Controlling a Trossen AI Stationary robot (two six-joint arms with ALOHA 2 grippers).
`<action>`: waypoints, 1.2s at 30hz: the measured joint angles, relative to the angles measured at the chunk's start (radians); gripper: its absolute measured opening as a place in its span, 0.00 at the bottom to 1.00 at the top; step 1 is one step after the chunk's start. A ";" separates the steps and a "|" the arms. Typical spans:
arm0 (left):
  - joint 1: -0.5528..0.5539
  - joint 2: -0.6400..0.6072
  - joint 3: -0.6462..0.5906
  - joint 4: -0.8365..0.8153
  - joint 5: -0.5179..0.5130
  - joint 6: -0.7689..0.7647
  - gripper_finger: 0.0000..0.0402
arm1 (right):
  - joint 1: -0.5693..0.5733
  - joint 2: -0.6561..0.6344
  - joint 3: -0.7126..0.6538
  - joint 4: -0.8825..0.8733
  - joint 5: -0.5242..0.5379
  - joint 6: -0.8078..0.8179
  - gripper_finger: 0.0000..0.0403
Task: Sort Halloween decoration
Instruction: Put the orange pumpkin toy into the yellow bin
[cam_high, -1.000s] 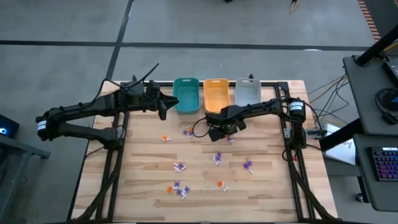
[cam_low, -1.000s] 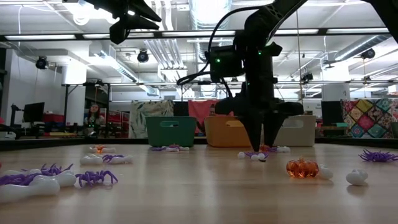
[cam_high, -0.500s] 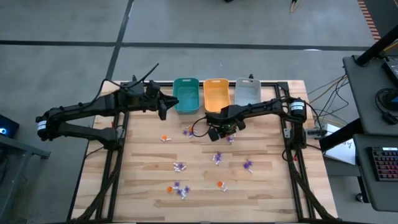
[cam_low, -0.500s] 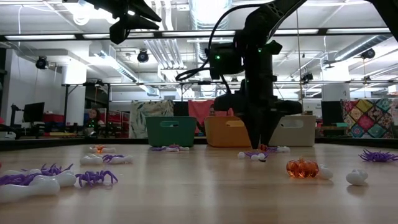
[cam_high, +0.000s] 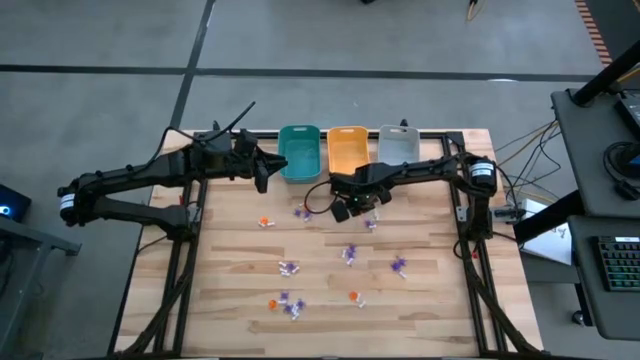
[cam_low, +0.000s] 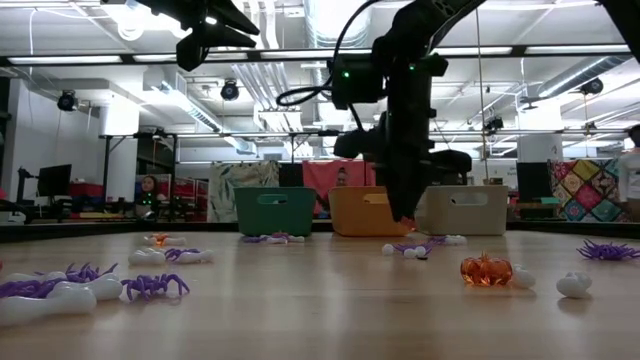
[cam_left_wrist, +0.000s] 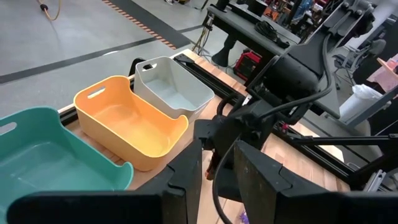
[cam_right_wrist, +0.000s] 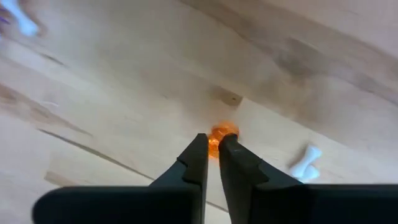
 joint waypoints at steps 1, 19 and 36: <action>0.000 0.000 0.000 0.000 0.000 0.000 0.19 | -0.002 -0.001 0.001 0.001 0.000 -0.002 0.05; 0.000 0.000 0.000 0.000 0.000 0.002 0.19 | -0.015 -0.007 0.000 -0.015 -0.008 -0.055 0.02; -0.001 -0.004 0.000 -0.041 0.028 -0.033 0.19 | 0.000 -0.413 -0.466 0.591 0.000 -0.554 0.02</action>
